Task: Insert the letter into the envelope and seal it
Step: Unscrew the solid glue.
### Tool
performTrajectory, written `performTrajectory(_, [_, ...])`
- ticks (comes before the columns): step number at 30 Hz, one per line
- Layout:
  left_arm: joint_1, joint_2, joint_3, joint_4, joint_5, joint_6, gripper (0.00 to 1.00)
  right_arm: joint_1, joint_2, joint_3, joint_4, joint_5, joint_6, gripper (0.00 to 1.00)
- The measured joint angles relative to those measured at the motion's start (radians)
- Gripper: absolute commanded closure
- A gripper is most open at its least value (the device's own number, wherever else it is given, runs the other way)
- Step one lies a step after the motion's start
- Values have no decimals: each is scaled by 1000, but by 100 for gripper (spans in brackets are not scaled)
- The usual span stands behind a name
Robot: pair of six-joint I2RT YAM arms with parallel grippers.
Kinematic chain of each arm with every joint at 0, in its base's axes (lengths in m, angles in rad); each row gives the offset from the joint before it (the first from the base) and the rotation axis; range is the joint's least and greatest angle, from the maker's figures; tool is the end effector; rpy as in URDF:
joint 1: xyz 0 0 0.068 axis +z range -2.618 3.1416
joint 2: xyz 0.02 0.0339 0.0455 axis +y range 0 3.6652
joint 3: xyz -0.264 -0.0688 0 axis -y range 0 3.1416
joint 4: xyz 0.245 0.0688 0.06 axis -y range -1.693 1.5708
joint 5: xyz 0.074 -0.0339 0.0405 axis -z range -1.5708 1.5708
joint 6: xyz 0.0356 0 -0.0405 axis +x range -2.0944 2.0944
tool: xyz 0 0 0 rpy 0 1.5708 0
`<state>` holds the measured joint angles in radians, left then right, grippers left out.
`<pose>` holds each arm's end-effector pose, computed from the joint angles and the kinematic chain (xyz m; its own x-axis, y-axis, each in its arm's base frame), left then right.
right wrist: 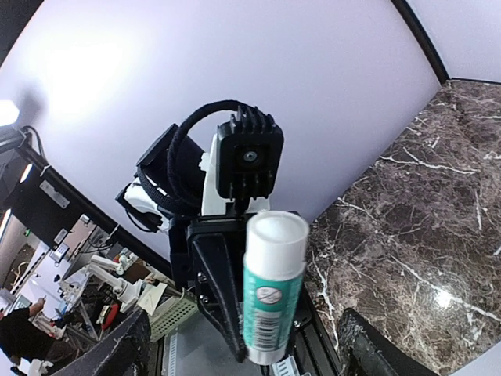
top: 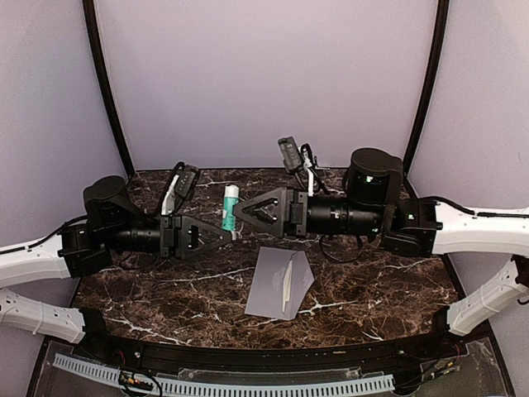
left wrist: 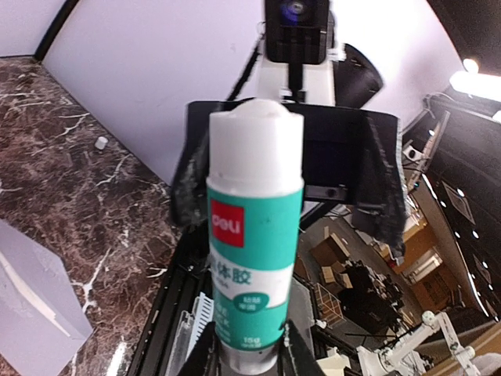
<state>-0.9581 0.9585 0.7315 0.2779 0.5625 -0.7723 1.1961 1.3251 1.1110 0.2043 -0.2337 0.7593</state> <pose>0.1136 -0.1946 0.3382 -0.6757 -0.0652 -0.7343 0.7355 0.0073 -0.6774 0.1082 0.2976 0.3751 -0.6842 0.0901 -0.7237 -0.7156 0.1082 0.6900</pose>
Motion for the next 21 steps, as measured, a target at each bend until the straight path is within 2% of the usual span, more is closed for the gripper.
performTrajectory(10, [0, 16, 6, 164, 227, -22, 100, -9, 25, -17, 251, -220, 15, 35])
performTrajectory(15, [0, 36, 7, 195, 280, -29, 100, 1, 62, 15, 275, -265, 5, 52])
performTrajectory(21, [0, 47, 7, 221, 311, -39, 100, 2, 92, 25, 279, -291, 5, 83])
